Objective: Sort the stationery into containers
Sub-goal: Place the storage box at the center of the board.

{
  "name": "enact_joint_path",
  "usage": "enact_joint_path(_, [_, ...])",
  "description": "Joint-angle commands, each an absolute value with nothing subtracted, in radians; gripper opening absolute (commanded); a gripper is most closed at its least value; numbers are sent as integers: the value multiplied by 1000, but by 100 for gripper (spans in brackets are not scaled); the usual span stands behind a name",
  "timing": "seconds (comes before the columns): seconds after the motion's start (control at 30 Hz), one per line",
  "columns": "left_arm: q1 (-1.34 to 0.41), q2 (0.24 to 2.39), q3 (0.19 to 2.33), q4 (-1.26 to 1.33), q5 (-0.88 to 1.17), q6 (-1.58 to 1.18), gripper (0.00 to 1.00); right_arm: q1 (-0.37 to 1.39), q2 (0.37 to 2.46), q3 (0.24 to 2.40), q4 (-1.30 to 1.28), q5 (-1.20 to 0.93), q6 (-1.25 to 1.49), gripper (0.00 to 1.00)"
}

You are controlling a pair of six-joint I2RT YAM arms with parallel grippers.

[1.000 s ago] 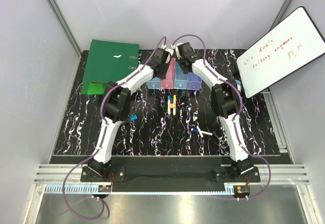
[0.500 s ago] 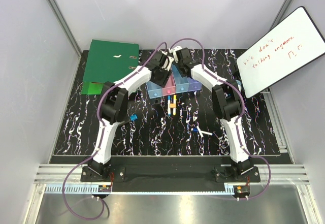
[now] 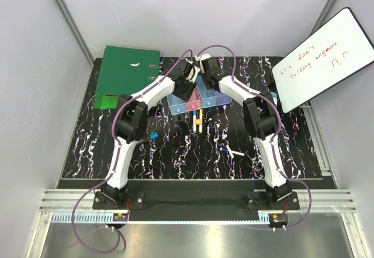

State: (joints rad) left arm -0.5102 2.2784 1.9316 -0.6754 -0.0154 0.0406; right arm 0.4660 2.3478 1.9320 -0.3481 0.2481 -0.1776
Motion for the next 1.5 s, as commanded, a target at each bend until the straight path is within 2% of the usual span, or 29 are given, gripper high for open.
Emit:
enact_joint_path(0.0, [-512,2324,1970,-715,-60,161,41,528,2301,1865,-416,250,-244,0])
enact_joint_path(0.3, [-506,2338,1983,-683,-51,227,33,538,2272,1792,-416,319,-199,0])
enact_joint_path(0.53, [-506,2341,1977,-660,27,265,31,545,2257,1770,-416,364,-170,0])
enact_joint_path(0.8, [-518,2349,1980,-647,81,304,32,552,2224,1726,-416,394,-135,0])
enact_joint_path(1.03, [-528,2341,1967,-635,78,304,39,552,2220,1715,-417,390,-138,0])
enact_joint_path(1.07, [-528,2341,1965,-634,75,301,41,552,2223,1724,-416,388,-141,1])
enact_joint_path(1.13, [-528,2335,1960,-629,65,301,48,552,2227,1733,-416,387,-149,13])
enact_joint_path(1.27, [-528,2312,1947,-617,61,299,50,554,2229,1756,-416,387,-169,25])
enact_joint_path(1.47, [-528,2280,1954,-611,64,278,52,557,2218,1779,-413,388,-193,33])
